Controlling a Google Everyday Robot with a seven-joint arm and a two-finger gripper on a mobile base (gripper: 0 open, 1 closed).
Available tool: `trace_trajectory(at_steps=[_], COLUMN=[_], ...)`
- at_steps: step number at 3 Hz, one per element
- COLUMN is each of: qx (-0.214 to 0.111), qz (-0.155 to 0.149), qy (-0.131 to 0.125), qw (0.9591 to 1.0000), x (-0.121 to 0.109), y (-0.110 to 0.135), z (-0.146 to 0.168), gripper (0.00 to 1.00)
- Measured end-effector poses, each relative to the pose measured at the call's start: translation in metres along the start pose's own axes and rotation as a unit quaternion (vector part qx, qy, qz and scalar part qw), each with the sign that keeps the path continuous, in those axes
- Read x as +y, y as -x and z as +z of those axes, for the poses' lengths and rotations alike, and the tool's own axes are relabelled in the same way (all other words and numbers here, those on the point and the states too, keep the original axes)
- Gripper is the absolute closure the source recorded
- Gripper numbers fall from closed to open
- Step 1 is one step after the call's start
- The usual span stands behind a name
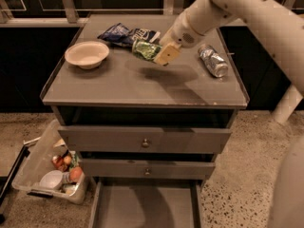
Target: Place green can into bottom drawer
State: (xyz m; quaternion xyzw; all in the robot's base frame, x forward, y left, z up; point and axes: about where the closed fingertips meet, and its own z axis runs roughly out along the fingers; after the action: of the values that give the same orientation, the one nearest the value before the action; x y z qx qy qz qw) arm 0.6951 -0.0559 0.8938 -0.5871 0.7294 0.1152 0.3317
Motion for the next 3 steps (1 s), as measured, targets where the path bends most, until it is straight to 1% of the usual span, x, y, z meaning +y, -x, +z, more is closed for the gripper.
trace_trajectory(at_steps=[1,2,3], qx=[-0.030,-0.042,-0.037], qz=[0.015,0.023,0.017], qy=[-0.022,-0.044,-0.060], qw=[0.9992,0.9979,0.9974], x=[0.010,0.036,0.074], y=[-0.021,-0.047,-0.067], z=[-0.046,-0.092,-0.130], gripper=[1.00,1.00,1.00])
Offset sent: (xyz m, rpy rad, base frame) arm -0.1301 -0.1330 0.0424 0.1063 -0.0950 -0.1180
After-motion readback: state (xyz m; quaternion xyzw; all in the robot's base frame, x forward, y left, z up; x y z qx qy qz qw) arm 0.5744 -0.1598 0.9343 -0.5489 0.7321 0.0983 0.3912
